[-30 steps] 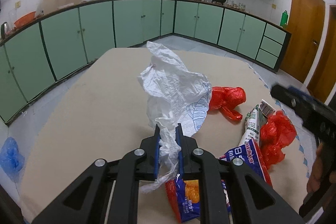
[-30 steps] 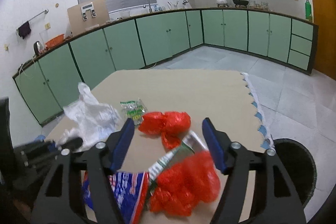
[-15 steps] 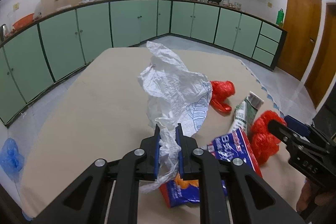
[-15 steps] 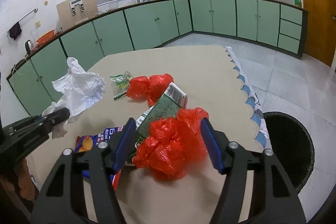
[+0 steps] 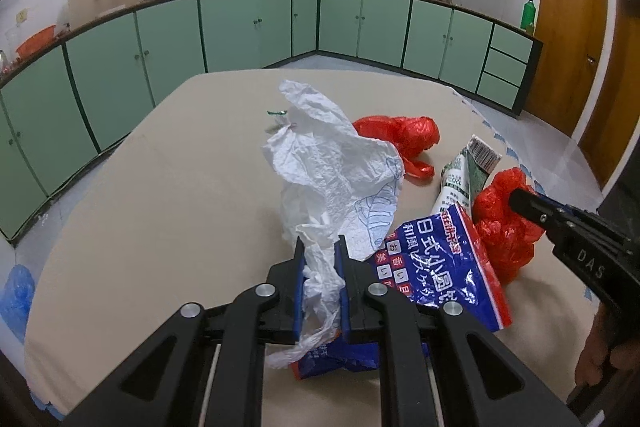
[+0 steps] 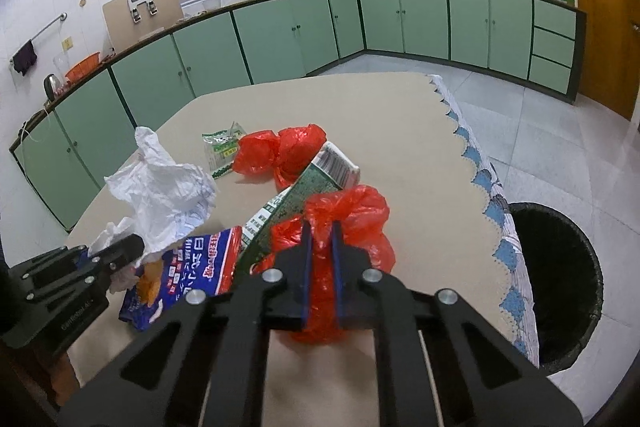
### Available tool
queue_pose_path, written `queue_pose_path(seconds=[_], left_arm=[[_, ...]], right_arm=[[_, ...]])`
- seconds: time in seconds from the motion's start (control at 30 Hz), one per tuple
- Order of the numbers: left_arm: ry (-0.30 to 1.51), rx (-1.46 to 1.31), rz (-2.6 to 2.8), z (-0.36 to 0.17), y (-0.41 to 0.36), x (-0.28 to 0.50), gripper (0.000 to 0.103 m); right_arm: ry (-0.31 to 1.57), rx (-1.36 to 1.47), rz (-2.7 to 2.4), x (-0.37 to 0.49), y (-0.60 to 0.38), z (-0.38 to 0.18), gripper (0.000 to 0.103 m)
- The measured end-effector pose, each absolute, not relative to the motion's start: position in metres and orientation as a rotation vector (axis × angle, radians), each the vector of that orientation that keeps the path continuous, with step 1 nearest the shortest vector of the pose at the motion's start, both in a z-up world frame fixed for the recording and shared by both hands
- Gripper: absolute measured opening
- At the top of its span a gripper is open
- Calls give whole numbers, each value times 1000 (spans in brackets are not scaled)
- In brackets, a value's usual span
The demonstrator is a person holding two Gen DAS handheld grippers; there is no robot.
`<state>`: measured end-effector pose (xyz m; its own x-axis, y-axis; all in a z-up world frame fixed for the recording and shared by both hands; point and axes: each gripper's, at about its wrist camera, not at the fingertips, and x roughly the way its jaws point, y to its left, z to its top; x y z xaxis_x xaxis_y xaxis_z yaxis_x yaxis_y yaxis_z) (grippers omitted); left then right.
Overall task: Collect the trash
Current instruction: 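Carry the white and red bags over the black bin and open both tools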
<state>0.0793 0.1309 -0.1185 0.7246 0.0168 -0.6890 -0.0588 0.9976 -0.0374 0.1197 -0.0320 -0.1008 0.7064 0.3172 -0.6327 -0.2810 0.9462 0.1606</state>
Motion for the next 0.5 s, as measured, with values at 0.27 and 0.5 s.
queue_pose_path(seconds=[0.27, 0.5], left_arm=[[759, -64, 40, -118, 132, 81, 13], [705, -70, 38, -98, 130, 76, 13]], right_arm=[[663, 39, 365, 110, -31, -80, 2], [595, 37, 370, 100, -34, -49, 2]])
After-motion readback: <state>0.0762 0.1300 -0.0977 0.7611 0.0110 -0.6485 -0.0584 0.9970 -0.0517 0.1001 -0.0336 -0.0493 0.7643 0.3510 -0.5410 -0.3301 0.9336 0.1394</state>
